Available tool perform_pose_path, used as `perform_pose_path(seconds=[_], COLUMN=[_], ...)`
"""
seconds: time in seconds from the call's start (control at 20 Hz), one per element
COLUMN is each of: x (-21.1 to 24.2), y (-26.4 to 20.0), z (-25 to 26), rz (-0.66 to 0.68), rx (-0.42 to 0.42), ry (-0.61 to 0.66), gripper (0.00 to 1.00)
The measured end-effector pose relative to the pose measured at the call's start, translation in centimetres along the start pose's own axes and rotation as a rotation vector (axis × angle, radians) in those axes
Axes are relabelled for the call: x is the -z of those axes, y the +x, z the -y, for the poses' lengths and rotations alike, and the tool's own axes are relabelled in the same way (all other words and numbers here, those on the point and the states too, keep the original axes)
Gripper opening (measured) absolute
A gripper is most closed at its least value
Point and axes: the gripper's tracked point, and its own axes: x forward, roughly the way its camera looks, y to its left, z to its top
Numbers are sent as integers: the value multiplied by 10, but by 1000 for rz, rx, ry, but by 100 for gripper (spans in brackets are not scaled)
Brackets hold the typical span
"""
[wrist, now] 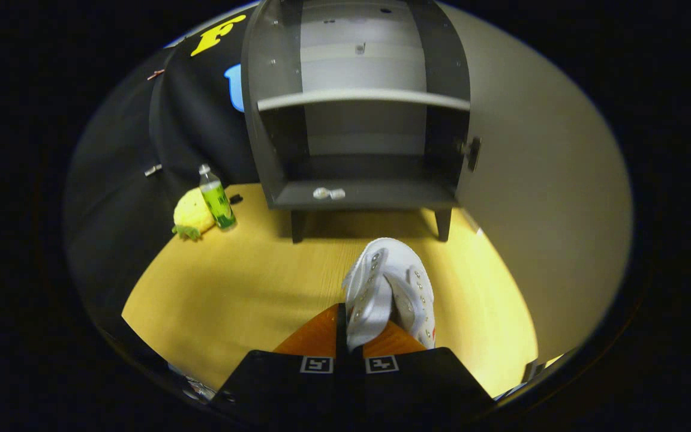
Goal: Open the shoe cabinet door, grab the shoes and put them into the shoe cabinet, then close the shoe cabinet door.
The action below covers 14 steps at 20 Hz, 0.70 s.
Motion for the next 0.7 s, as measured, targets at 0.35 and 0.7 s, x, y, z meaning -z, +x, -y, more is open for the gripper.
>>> perform_pose_path(seconds=[0.35,0.7], x=[-178,-269], y=[-48,-13], z=[1,5], rz=[282,339], rx=[56,117], ry=[-19,-54], gripper=[5,5])
